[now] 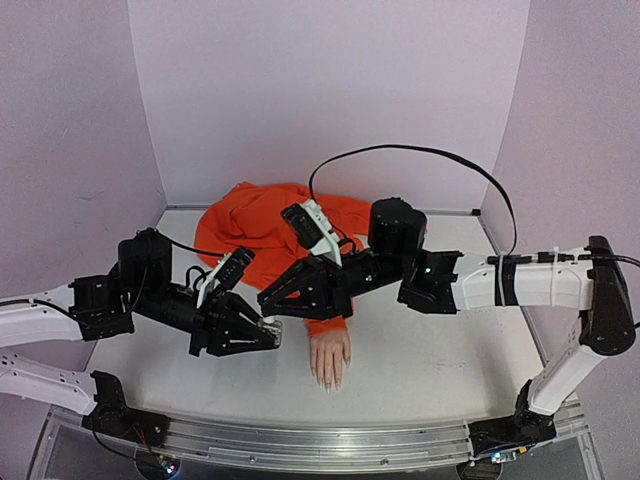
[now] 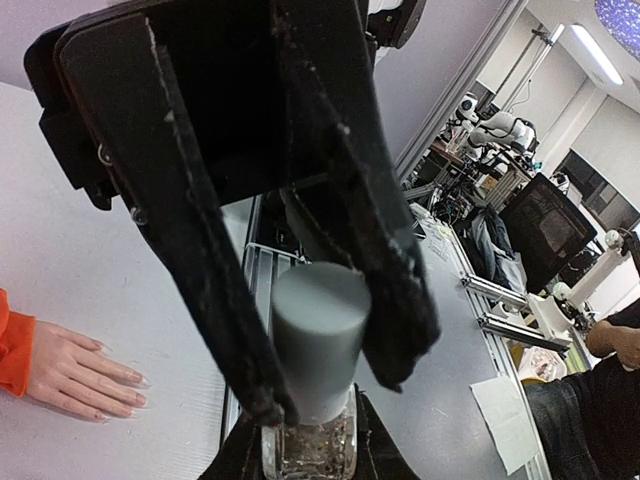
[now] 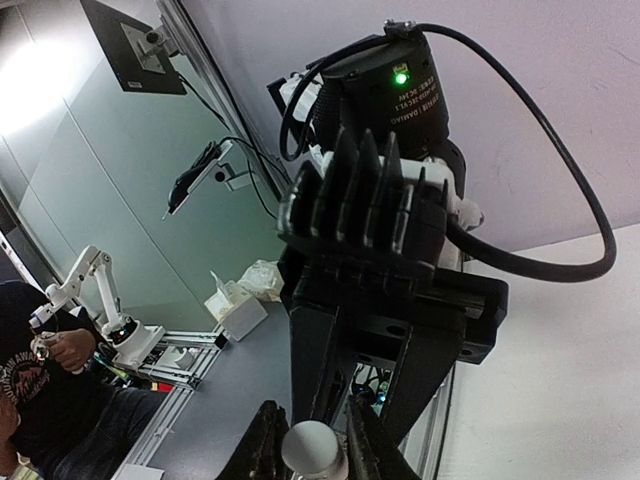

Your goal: Paint the nails

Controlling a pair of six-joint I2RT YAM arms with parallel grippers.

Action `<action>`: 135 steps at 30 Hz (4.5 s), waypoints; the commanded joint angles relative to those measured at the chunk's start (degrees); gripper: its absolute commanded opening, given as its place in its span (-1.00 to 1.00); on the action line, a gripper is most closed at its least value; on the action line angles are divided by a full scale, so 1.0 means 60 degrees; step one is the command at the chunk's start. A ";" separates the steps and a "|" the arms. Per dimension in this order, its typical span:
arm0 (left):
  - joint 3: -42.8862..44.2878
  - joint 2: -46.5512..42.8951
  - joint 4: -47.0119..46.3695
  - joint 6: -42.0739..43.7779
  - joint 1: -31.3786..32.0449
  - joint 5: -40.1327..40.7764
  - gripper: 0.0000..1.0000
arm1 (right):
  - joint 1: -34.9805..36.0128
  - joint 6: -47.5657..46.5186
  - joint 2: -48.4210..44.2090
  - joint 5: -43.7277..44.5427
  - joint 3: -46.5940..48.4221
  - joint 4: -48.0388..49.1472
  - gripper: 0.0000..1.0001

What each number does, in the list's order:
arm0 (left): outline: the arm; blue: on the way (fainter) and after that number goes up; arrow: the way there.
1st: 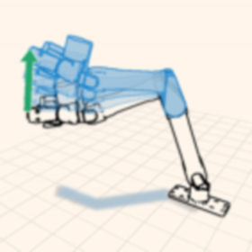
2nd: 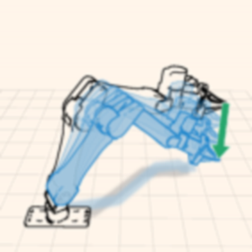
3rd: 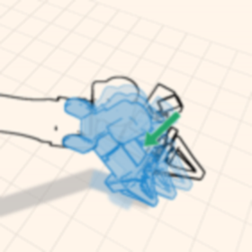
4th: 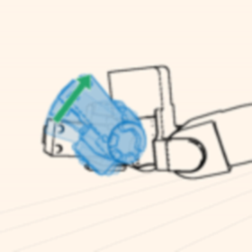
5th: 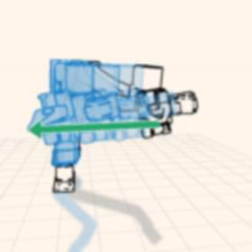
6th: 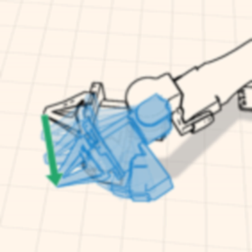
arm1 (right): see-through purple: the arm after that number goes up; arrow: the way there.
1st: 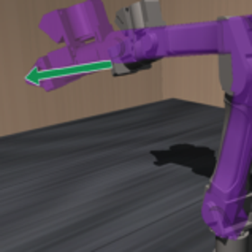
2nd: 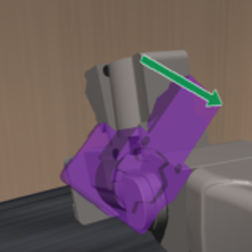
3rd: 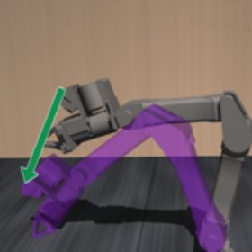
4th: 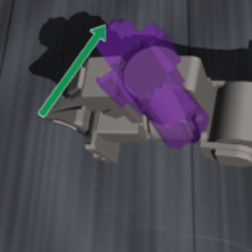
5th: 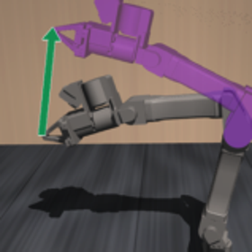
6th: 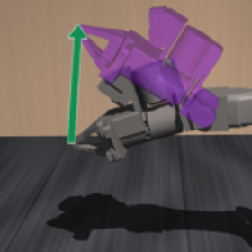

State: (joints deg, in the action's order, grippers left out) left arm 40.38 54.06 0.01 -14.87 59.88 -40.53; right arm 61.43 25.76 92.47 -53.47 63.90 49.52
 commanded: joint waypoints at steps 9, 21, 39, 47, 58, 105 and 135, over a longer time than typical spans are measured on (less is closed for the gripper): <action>0.0368 -0.0431 -0.0636 0.0194 -0.0048 0.0881 -1.00 | 0.0110 0.0145 0.0234 -0.0466 0.0403 0.0882 -1.00; 0.0140 -0.0972 -0.0406 0.1638 -0.0041 0.9229 -1.00 | 0.2499 0.0287 0.1148 1.0884 0.2078 -0.4396 -1.00; -0.0778 -0.1112 -0.0338 0.0756 -0.0019 0.8949 -1.00 | 0.2755 -0.0743 0.0728 1.1299 0.2798 -0.4488 -0.11; -0.0509 -0.1253 0.0283 0.0656 -0.0040 0.7532 -1.00 | 0.1401 -0.1188 -0.0282 0.7792 0.1702 -0.4369 0.48; 0.0491 -0.0769 0.0072 0.0770 -0.0063 0.0512 -1.00 | 0.0384 -0.0942 -0.0664 0.1927 0.0582 -0.1584 0.38; 0.0594 -0.0074 0.0035 0.0903 -0.0048 1.0041 -1.00 | 0.3988 0.1069 0.1486 1.4437 0.3091 -0.5040 -1.00; 0.1278 0.0186 0.0297 0.0409 -0.0077 0.0053 -1.00 | 0.0001 -0.0136 -0.1170 0.0593 -0.0180 -0.0233 0.55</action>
State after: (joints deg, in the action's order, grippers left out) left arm 43.62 53.93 6.07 -13.23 59.46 -25.89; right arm 61.04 23.03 85.41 -34.57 61.47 35.77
